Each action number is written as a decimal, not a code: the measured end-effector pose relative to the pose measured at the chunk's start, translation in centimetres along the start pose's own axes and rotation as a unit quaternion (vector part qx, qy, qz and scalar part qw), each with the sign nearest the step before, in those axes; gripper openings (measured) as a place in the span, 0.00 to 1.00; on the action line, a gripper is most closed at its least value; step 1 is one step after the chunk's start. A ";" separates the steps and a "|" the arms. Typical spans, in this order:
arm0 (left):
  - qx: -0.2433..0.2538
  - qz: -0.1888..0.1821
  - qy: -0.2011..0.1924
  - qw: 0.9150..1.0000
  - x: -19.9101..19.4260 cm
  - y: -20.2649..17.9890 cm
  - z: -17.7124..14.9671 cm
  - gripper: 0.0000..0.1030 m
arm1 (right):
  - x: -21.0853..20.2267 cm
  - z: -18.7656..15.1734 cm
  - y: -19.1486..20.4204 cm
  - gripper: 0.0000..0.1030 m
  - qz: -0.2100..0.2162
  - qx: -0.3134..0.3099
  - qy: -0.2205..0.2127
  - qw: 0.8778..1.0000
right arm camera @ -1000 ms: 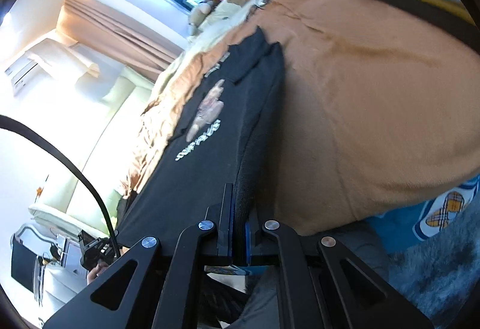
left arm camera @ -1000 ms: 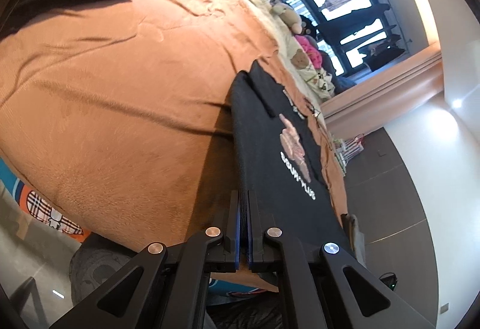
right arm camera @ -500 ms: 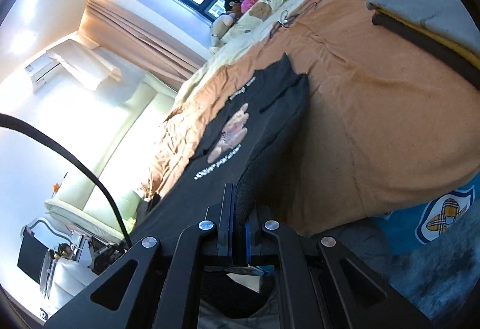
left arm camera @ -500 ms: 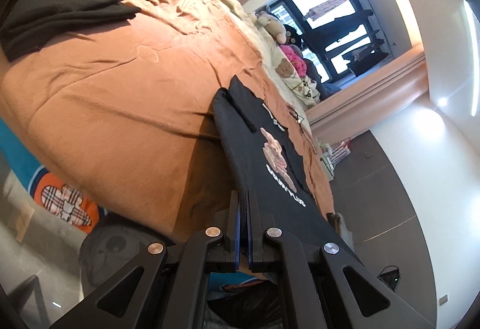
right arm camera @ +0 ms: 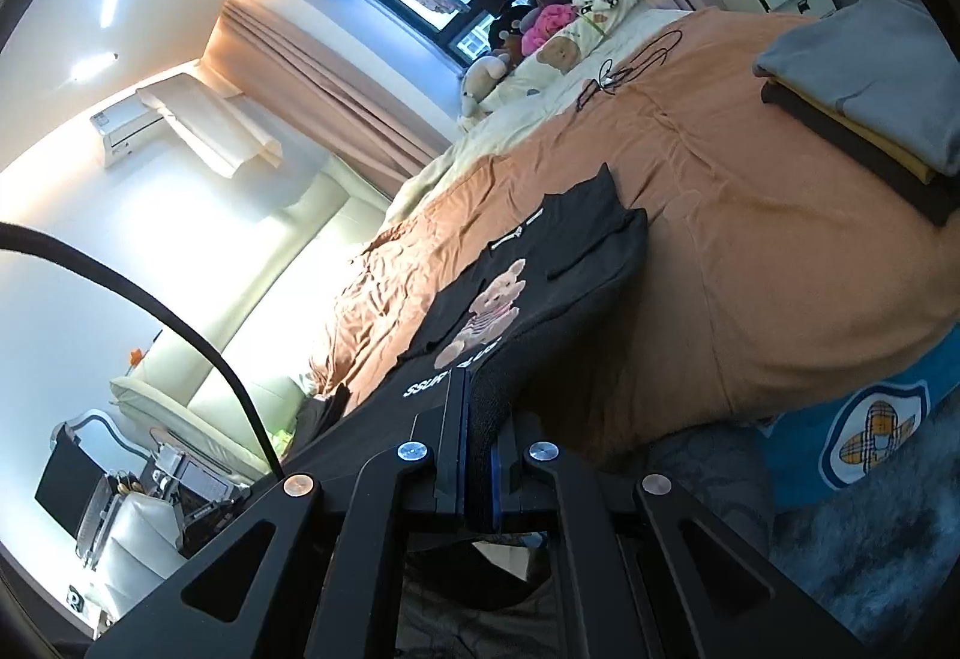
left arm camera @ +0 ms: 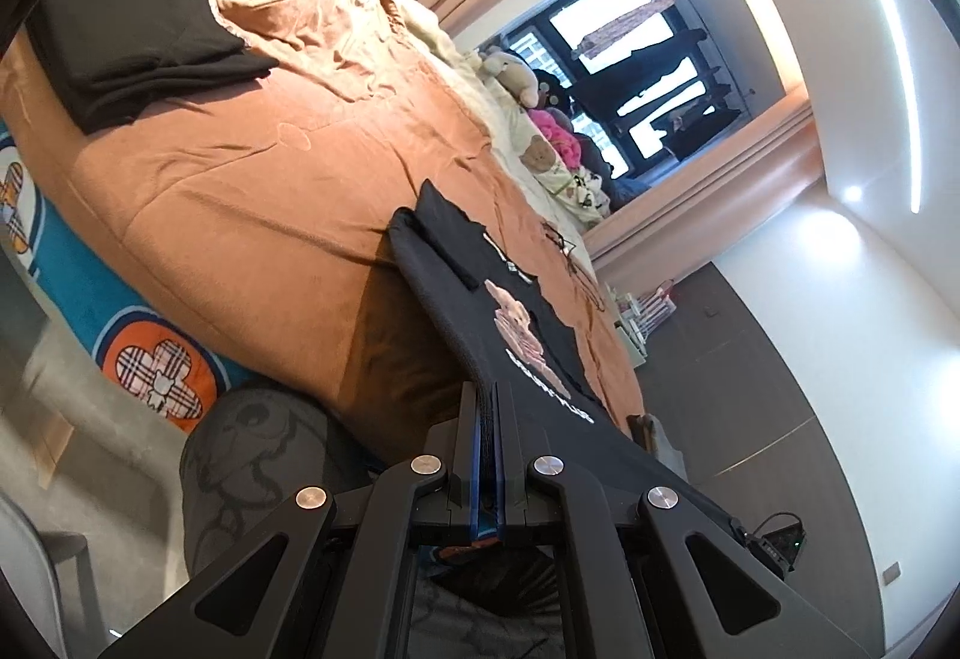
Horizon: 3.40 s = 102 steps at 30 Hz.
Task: Fold small clothes
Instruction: 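Carry the held hem over the shirt toward the collar with both grippers, then open both grippers and lay the hem down near the collar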
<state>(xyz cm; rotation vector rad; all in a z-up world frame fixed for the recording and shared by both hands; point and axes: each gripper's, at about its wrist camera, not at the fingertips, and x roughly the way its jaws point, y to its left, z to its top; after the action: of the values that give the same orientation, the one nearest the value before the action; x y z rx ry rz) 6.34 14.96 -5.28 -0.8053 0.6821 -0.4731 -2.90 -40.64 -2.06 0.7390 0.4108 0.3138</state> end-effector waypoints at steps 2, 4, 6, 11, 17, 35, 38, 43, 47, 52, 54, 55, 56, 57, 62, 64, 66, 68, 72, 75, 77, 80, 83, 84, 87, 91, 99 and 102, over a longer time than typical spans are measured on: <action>0.003 -0.002 -0.001 1.000 -0.5 0.0 -0.5 0.02 | -0.3 -0.4 -0.2 0.02 -0.001 0.000 0.001 1.000; 0.003 -0.005 -0.003 1.000 -0.9 0.0 -0.8 0.02 | -0.6 -0.6 -0.1 0.02 -0.002 -0.001 0.001 1.000; 0.004 -0.007 -0.003 1.000 -1.2 0.0 -1.1 0.02 | -0.8 -0.9 0.0 0.02 -0.002 -0.001 0.000 1.000; 0.005 -0.007 -0.004 1.000 -1.2 0.1 -1.2 0.02 | -0.5 -0.6 -0.6 0.02 -0.003 0.007 0.002 1.000; 0.005 -0.004 -0.001 1.000 -0.4 0.2 -0.5 0.02 | 0.8 0.6 -1.0 0.02 -0.008 0.009 0.011 1.000; 0.017 0.016 0.013 1.000 8.8 -2.6 9.1 0.02 | 9.2 7.7 -1.1 0.02 -0.031 0.004 0.016 0.999; 0.021 0.025 0.019 0.999 10.9 -3.0 10.6 0.02 | 10.7 8.6 -1.3 0.02 -0.039 0.004 0.022 0.999; 0.016 0.041 0.027 0.999 14.6 -2.6 12.7 0.02 | 13.4 10.6 -1.2 0.02 -0.050 0.001 0.032 0.998; 0.018 0.049 0.035 0.998 17.3 -2.3 14.2 0.02 | 15.8 12.3 -1.3 0.02 -0.063 -0.003 0.042 0.997; 0.015 0.062 0.048 0.997 20.6 -1.4 15.7 0.02 | 19.5 14.2 -1.7 0.02 -0.079 -0.003 0.057 0.995; 0.015 0.068 0.054 0.996 22.1 -0.9 16.3 0.02 | 20.9 14.9 -1.9 0.02 -0.087 -0.004 0.065 0.994; 0.014 0.072 0.057 0.996 22.8 -0.6 16.7 0.02 | 21.7 15.2 -2.1 0.02 -0.090 -0.003 0.070 0.993; 0.013 0.074 0.060 0.995 23.3 -0.5 16.8 0.02 | 22.5 15.6 -2.2 0.02 -0.093 -0.003 0.074 0.993; 0.012 0.078 0.064 0.995 24.2 -0.1 17.2 0.02 | 23.1 16.0 -2.4 0.02 -0.096 -0.003 0.076 0.992; 0.011 0.095 0.076 0.992 27.6 1.0 18.7 0.02 | 26.3 17.9 -3.0 0.02 -0.108 -0.006 0.089 0.990; 0.010 0.101 0.078 0.992 28.8 1.3 19.2 0.02 | 27.5 18.6 -3.0 0.02 -0.112 -0.009 0.093 0.989; 0.008 0.106 0.080 0.991 30.1 1.5 20.0 0.02 | 28.7 19.5 -3.1 0.02 -0.116 -0.013 0.096 0.989; 0.007 0.112 0.083 0.990 31.4 1.9 20.9 0.02 | 30.1 20.5 -3.3 0.02 -0.119 -0.017 0.102 0.987; 0.020 0.119 0.091 0.989 34.2 1.8 22.3 0.02 | 32.6 22.1 -3.7 0.02 -0.133 -0.025 0.109 0.985; 0.024 0.125 0.095 0.987 36.0 1.9 23.2 0.02 | 34.2 23.1 -4.4 0.02 -0.141 -0.023 0.110 0.984; 0.028 0.135 0.098 0.986 37.4 2.3 23.7 0.02 | 35.3 23.4 -4.9 0.02 -0.144 -0.020 0.113 0.983; 0.023 0.149 0.108 0.983 39.3 3.5 24.1 0.02 | 37.1 23.7 -5.8 0.02 -0.156 -0.014 0.120 0.980; 0.026 0.160 0.120 0.979 41.1 4.4 24.0 0.03 | 38.8 23.5 -6.4 0.02 -0.175 -0.009 0.131 0.976; 0.027 0.164 0.131 0.977 42.0 4.9 24.0 0.03 | 39.2 23.3 -6.7 0.02 -0.183 -0.011 0.134 0.974; 0.029 0.180 0.154 0.971 43.4 6.0 23.8 0.07 | 40.2 23.0 -6.8 0.03 -0.208 -0.018 0.148 0.967; 0.041 0.213 0.163 0.963 43.4 6.8 23.7 0.63 | 39.3 23.3 -6.2 0.73 -0.228 -0.022 0.126 0.965; 0.123 0.230 0.185 0.947 42.1 4.9 22.9 0.75 | 37.2 22.0 -4.4 0.78 -0.233 -0.081 0.154 0.957; 0.165 0.242 0.206 0.934 42.1 4.1 21.9 0.75 | 37.4 21.3 -3.8 0.78 -0.245 -0.114 0.188 0.944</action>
<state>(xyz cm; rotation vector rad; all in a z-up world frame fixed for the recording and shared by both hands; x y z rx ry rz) 51.60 2.15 -13.06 -0.1966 1.1215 -0.2916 40.25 -40.16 0.15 0.3279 0.8863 0.0265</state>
